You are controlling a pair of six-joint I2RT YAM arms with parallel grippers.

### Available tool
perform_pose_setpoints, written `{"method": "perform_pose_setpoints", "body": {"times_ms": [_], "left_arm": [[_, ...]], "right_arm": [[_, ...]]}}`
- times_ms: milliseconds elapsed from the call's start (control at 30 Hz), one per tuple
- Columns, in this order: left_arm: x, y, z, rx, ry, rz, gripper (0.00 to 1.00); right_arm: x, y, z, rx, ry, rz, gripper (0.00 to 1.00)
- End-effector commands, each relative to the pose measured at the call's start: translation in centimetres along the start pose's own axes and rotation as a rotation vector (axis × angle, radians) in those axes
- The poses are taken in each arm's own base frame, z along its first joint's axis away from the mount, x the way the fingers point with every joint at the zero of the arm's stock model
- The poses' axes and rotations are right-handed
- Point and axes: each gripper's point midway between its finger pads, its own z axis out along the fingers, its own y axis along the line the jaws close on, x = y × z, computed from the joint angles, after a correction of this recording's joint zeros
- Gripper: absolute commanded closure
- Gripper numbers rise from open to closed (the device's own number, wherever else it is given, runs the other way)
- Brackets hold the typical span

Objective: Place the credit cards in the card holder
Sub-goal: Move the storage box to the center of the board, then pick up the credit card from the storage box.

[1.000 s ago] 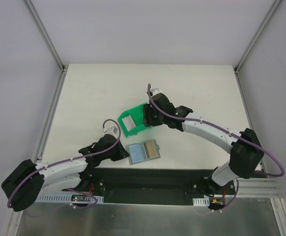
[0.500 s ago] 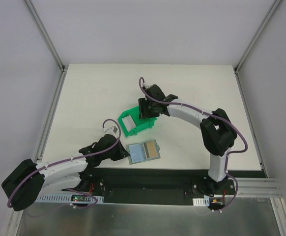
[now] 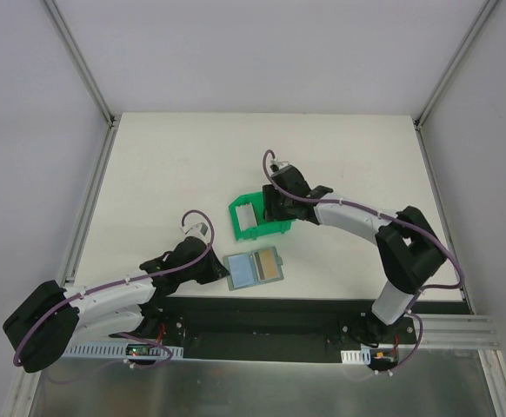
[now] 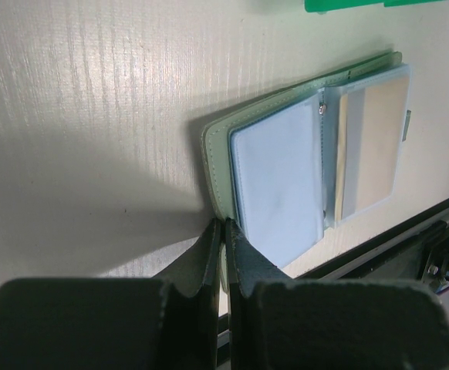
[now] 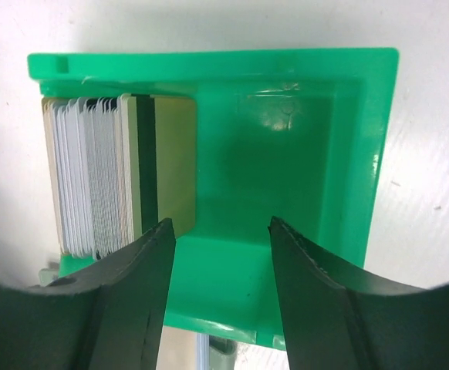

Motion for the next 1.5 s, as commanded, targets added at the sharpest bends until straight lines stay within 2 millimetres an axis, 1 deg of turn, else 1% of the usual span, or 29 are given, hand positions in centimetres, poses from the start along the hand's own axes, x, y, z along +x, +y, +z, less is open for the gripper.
{"method": "perform_pose_setpoints", "body": {"times_ms": [0,33,100,167,200,267,400,533,667,833,1033,1133,1200,1333,1467], "left_arm": [[-1.0,-0.2,0.1,-0.018,-0.032,0.024,1.0],[-1.0,-0.2,0.1,-0.02,-0.031,0.025,1.0],[-1.0,-0.2,0.1,-0.017,-0.029,0.029,1.0],[-1.0,-0.3,0.1,-0.016,-0.028,0.031,1.0],[-1.0,-0.3,0.1,-0.016,-0.028,0.032,1.0],[-1.0,-0.3,0.1,-0.017,-0.027,0.037,1.0],[-1.1,-0.5,0.1,-0.013,-0.025,0.046,1.0],[-1.1,-0.5,0.1,-0.013,-0.023,0.051,1.0],[-1.1,-0.5,0.2,-0.018,-0.021,0.05,1.0],[-1.0,-0.3,0.3,-0.026,-0.017,0.054,1.0],[-1.1,-0.5,0.4,-0.026,-0.012,0.06,1.0],[-1.1,-0.6,0.4,-0.025,-0.01,0.06,1.0],[-1.1,-0.6,0.4,-0.024,-0.011,0.058,1.0],[-1.1,-0.6,0.3,-0.021,-0.012,0.058,1.0],[-1.1,-0.8,0.3,-0.017,-0.014,0.058,1.0]], "right_arm": [[-2.3,1.0,-2.0,-0.058,-0.112,0.055,0.44],[-2.6,1.5,-2.1,-0.085,-0.115,0.055,0.44],[-3.2,3.1,-2.6,-0.163,-0.112,0.047,0.42],[-3.8,4.4,-2.5,-0.216,-0.102,0.036,0.41],[-3.7,4.9,-2.4,-0.234,-0.087,0.033,0.4],[-4.0,5.3,-1.9,-0.243,-0.079,0.043,0.4],[-4.0,5.7,-0.6,-0.251,-0.045,0.052,0.39],[-4.0,6.6,0.2,-0.284,-0.016,0.065,0.38],[-3.3,6.7,1.1,-0.291,0.02,0.08,0.37],[-2.6,7.0,1.7,-0.308,0.051,0.093,0.35],[-2.3,7.9,2.3,-0.364,0.095,0.122,0.34],[-2.5,8.2,2.2,-0.38,0.09,0.128,0.36],[-2.9,8.3,2.0,-0.385,0.079,0.131,0.38],[-3.6,8.6,1.4,-0.408,0.071,0.134,0.47],[-4.1,9.0,0.9,-0.422,0.059,0.135,0.52]]}}
